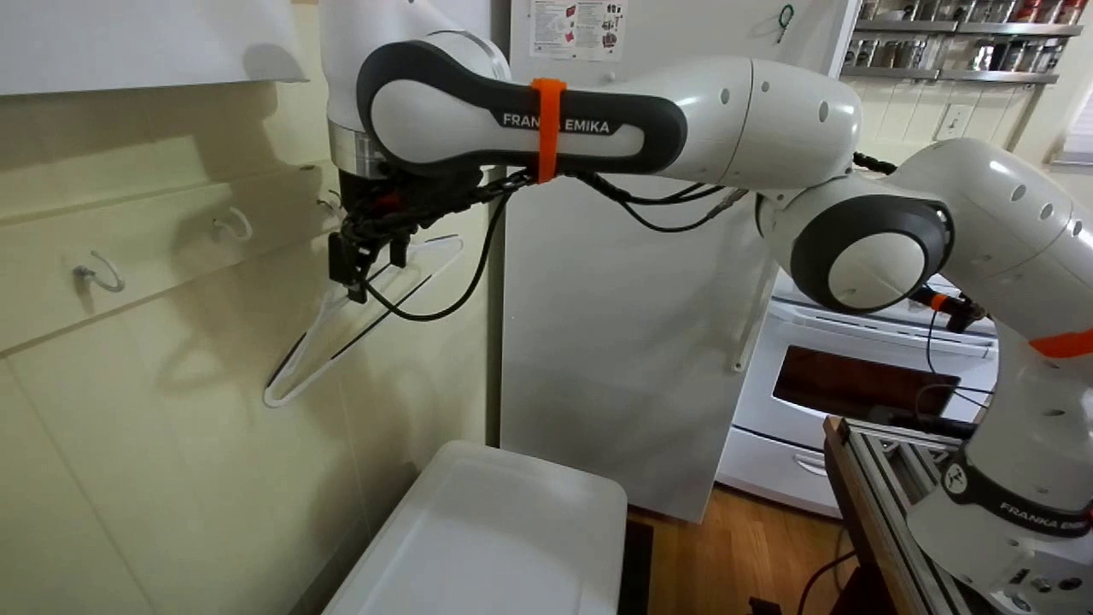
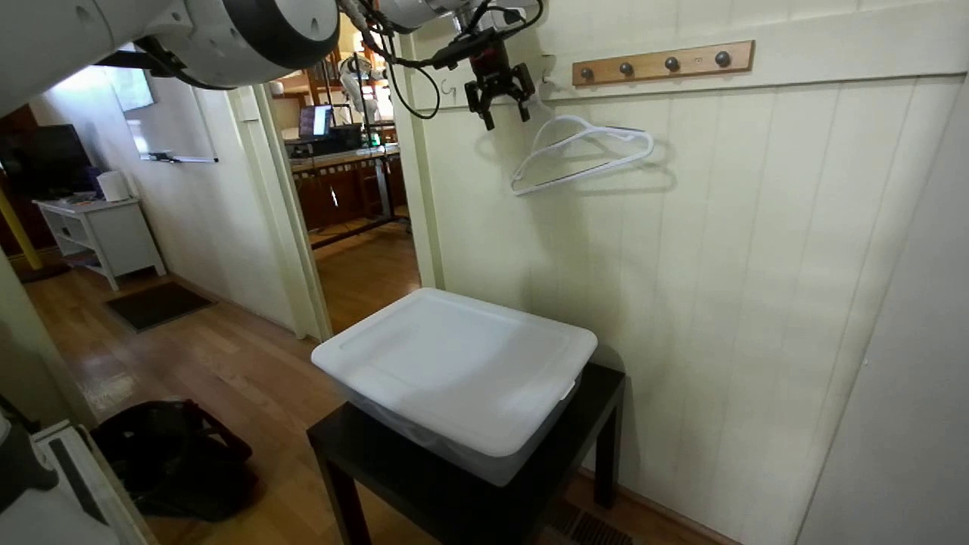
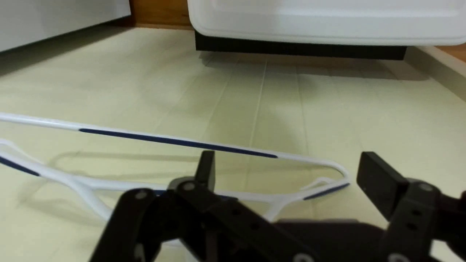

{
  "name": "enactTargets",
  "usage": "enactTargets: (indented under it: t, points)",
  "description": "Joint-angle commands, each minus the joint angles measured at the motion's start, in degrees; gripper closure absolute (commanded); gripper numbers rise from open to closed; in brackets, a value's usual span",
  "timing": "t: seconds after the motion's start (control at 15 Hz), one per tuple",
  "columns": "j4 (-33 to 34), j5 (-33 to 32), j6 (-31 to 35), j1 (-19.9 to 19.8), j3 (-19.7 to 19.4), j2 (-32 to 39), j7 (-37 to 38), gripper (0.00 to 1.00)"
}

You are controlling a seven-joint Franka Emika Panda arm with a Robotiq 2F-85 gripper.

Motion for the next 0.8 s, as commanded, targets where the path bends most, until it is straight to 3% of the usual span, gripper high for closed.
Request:
enactTargets:
  t: [0.0,0.53,0.73]
  points:
    - [-0.2,-1.4,-4.8,2.1,-1.3,-0.7,4.7,0.0]
    - [0.6,-9.2,-4.4,6.7,-5.5,0.1,3.3,0.0]
    - [0.4,-7.5,-3.7,5.6,-4.1,0.0,2.4,0.0]
